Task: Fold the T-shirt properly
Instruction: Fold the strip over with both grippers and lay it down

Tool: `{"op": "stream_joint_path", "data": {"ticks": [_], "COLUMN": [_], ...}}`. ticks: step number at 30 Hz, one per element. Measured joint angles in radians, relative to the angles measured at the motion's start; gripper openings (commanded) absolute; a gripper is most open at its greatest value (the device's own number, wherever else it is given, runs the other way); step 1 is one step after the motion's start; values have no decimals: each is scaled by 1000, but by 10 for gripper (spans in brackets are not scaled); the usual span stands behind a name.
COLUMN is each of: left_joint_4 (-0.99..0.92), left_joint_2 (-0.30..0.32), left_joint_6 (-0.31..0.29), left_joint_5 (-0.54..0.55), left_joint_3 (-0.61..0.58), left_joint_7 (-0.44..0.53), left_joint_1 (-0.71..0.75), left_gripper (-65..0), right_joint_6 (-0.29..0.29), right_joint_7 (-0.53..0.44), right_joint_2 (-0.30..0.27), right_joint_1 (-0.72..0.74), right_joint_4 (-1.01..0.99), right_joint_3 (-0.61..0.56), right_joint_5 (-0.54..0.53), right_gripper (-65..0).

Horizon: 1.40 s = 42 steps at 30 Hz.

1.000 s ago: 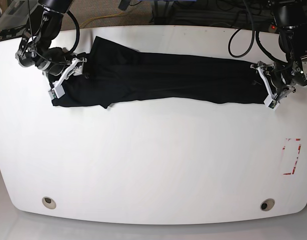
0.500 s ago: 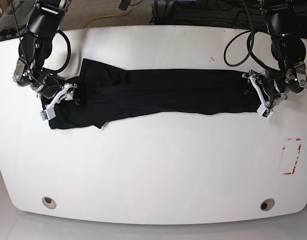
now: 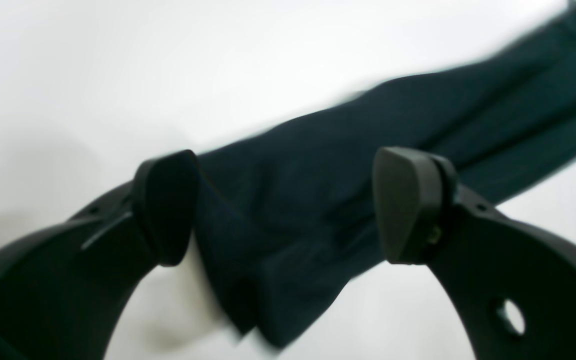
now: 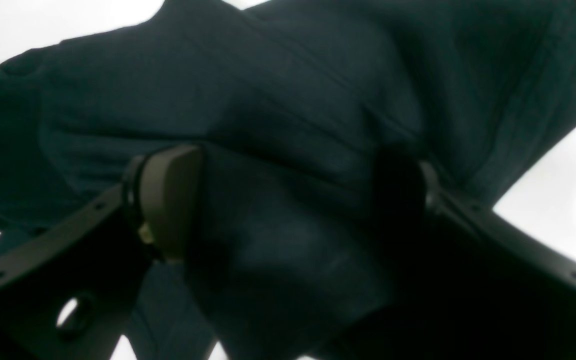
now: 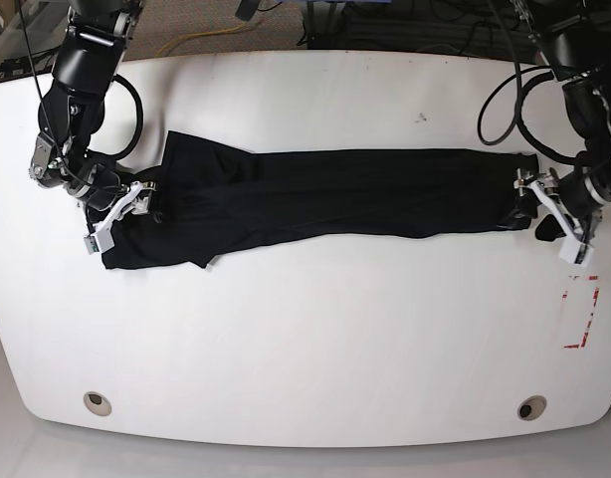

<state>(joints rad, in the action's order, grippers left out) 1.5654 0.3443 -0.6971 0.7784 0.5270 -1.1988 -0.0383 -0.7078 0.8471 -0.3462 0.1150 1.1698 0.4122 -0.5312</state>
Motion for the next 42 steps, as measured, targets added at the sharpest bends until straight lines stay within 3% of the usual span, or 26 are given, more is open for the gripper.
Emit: {"op": "stream_joint_path", "data": {"ticks": [6,15,25,28,30,32,38,42], "left_joint_4": [-113,-267,-358,-358,-358,-359,-354,-229], "left_joint_2": [8,27,-21,-43,-52,-56,-52,-55], "left_joint_6": [0,0,-1,-1,-1,0,0,2], "left_joint_5": [19,31,45,54,51,30,24,8], "left_joint_3": [105,94,93,100,93,78,18,9], "left_joint_7": [-11,-11,14,24,18,9,-5,-17], "left_joint_1": [2,13,9,8,8,8,-10,0], "left_gripper": [-140,-139,-146,-265,-456,-590,-608,-610], "right_joint_6": [0,0,0,0,0,0,0,0], "right_joint_7": [-2,-2,-2,0,0,1,1,1], "right_joint_2": [0,0,0,3,3,3,3,3], "right_joint_1": [-1,-1,-2,-2,-2,-2,-1,-2], "right_joint_4": [0,0,0,0,0,0,-2,-2], "right_joint_3": [0,0,2,6,6,6,7,7], "right_joint_5": [0,0,-6,-7,-7,-7,-7,-7], "right_gripper": [-149,-149,-149,-149,-149,-149,-149,-149]}}
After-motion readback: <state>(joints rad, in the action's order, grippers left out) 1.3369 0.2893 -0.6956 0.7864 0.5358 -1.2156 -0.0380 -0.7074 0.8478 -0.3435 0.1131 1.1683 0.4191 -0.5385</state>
